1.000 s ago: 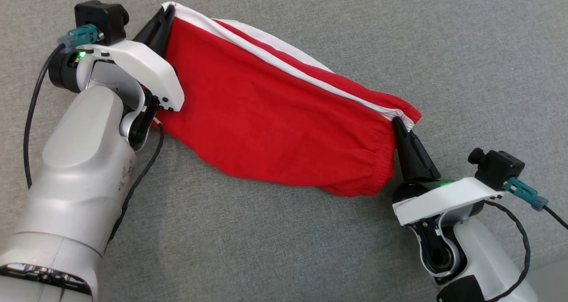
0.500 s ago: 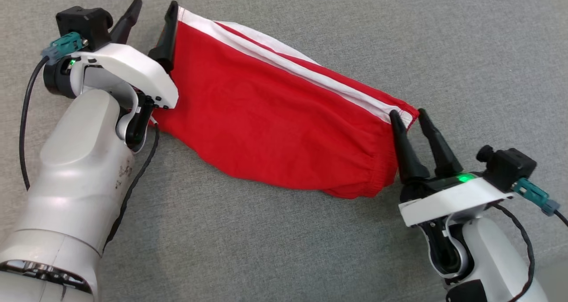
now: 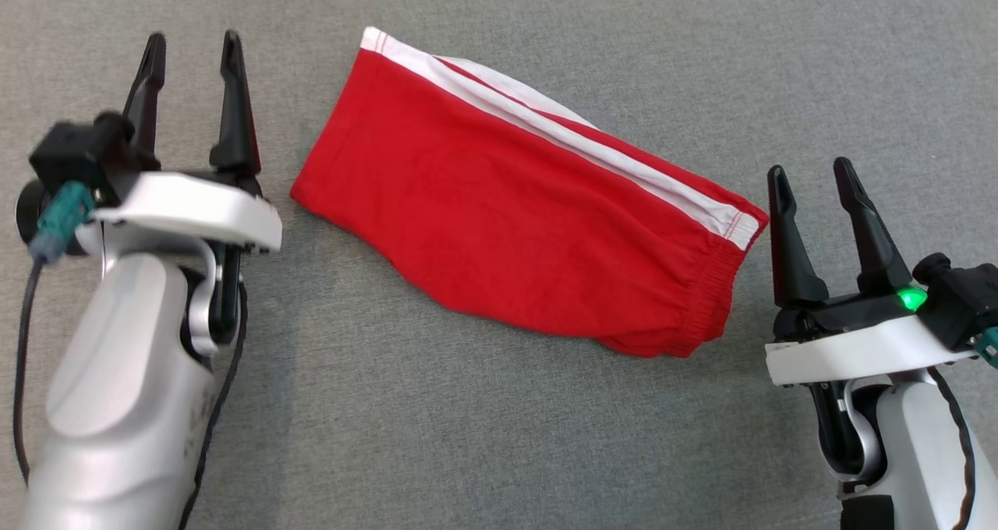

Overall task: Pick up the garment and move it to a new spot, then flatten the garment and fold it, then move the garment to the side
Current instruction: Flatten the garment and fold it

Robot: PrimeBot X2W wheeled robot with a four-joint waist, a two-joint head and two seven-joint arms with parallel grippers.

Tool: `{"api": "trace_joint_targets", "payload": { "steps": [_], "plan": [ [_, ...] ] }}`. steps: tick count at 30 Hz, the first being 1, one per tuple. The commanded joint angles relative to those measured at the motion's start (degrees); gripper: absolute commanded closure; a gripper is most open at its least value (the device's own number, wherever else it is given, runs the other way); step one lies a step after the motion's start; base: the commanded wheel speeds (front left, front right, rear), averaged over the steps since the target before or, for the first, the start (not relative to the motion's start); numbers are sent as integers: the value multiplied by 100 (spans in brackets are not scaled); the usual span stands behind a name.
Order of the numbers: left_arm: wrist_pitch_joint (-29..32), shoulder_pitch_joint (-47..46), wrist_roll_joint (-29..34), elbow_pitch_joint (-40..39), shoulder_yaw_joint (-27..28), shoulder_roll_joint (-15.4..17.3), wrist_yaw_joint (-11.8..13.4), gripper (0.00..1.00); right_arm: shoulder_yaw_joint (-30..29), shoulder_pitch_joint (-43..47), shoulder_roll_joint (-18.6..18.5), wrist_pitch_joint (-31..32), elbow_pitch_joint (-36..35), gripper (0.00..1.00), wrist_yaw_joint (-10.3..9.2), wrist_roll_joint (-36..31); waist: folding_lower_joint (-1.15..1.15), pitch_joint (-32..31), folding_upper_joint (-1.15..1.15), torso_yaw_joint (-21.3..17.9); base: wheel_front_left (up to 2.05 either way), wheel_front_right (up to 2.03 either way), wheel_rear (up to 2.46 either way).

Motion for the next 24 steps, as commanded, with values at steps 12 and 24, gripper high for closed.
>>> {"api": "trace_joint_targets", "payload": {
  "steps": [12,24],
  "plan": [
    [-5,1694,500,-1048,174,142,446,0,-484,566,-28,-48,108,0,1,-358,0,-474,0,151,0,0,0],
    [149,2162,388,-1305,128,200,519,0,-517,745,-28,-6,139,0,1,-301,0,-605,0,187,0,0,0]
  ]
}}
